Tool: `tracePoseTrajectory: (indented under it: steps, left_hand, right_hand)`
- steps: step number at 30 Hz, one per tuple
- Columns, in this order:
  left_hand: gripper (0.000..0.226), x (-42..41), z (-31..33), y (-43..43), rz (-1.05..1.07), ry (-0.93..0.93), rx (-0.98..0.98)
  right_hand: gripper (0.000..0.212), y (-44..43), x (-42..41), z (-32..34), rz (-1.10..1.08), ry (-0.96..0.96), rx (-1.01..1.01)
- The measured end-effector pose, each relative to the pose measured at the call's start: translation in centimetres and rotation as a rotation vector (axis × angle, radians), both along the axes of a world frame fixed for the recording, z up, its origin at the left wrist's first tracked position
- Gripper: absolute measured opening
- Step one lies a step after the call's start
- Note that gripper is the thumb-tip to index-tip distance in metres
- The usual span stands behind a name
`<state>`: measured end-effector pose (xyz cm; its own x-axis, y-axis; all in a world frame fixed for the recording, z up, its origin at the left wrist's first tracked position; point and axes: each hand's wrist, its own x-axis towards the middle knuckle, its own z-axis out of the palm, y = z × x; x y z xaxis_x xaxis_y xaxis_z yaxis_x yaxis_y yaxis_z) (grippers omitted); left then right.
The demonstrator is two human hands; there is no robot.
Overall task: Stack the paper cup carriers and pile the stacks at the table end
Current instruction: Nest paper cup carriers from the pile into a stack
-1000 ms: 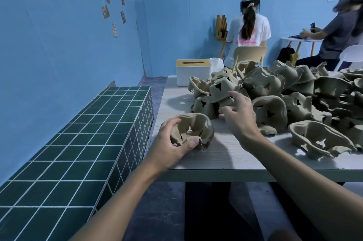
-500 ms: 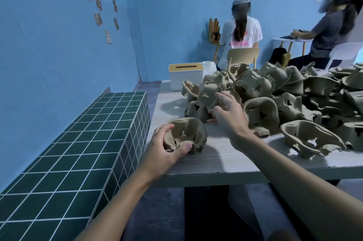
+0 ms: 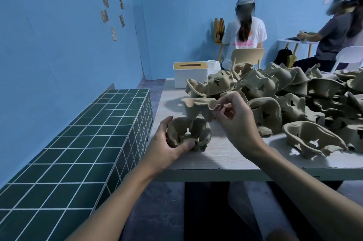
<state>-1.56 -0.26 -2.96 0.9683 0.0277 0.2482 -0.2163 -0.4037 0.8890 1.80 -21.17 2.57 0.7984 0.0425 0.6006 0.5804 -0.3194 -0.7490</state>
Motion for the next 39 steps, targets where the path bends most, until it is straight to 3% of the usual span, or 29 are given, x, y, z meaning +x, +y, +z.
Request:
tracePoseTrajectory:
  steps: [5, 12, 18, 22, 27, 35, 39]
  left_hand:
    - [0.129, -0.1, -0.1, 0.0, -0.038, -0.002, -0.094]
    - [0.12, -0.5, 0.1, 0.0, -0.069, -0.034, -0.141]
    - [0.104, -0.6, 0.4, 0.1, -0.043, -0.046, -0.066]
    - [0.093, -0.2, 0.1, 0.3, -0.04, -0.059, -0.02]
    - [0.095, -0.1, -0.1, 0.4, -0.043, -0.052, -0.008]
    - [0.095, 0.0, -0.1, 0.4, -0.04, -0.074, -0.006]
    - [0.096, 0.0, 0.0, 0.4, -0.037, -0.08, 0.0]
  right_hand:
    - [0.017, 0.6, -1.1, -0.4, 0.105, -0.19, -0.148]
    - [0.02, 0.8, -1.3, -2.0, 0.21, -0.157, -0.18]
    - [0.026, -0.4, -1.7, -3.0, 0.141, -0.143, -0.231]
    - [0.028, -1.7, -1.5, -3.8, -0.022, -0.045, -0.116]
    - [0.028, -3.4, -0.1, -4.7, -0.195, 0.246, 0.153]
    - [0.048, -3.1, 0.5, -5.4, -0.201, 0.361, 0.089]
    - [0.047, -2.3, 1.1, -5.2, -0.202, 0.341, 0.084]
